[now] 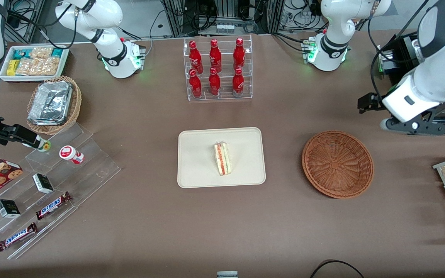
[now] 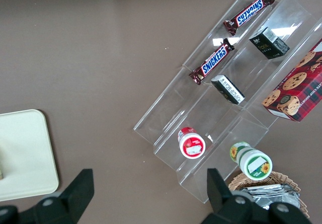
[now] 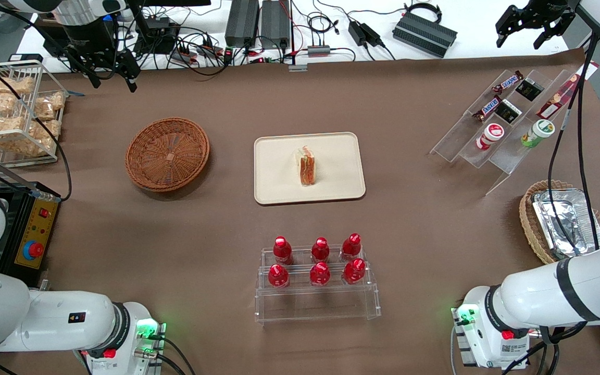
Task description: Place sandwich from basket to tray
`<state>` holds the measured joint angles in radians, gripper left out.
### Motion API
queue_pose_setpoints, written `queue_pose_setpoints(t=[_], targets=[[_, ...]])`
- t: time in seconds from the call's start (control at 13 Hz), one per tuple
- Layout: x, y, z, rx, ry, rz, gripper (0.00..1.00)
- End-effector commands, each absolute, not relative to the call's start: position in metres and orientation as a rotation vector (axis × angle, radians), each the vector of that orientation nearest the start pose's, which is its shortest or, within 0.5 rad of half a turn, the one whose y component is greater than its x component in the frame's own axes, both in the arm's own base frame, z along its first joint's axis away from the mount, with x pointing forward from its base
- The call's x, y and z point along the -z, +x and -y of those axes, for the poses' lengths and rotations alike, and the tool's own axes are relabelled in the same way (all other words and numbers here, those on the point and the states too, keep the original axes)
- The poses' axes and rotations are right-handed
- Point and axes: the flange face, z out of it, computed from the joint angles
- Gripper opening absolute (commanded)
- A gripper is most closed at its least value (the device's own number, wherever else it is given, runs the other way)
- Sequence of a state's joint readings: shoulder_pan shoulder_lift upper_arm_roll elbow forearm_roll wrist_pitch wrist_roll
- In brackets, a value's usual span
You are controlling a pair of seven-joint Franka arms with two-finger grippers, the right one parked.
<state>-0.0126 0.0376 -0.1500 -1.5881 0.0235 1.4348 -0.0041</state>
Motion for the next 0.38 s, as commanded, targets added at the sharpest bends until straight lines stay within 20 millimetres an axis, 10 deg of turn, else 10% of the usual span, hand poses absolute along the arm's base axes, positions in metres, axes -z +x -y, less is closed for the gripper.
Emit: queue_pose_setpoints(t=[0.0, 0.31], targets=[[-0.602, 0.512, 0.078, -0.292, -3.089, -0.25, 1.0], [-0.618, 0.503, 0.051, -0.276, -3.098, -0.173, 1.0]])
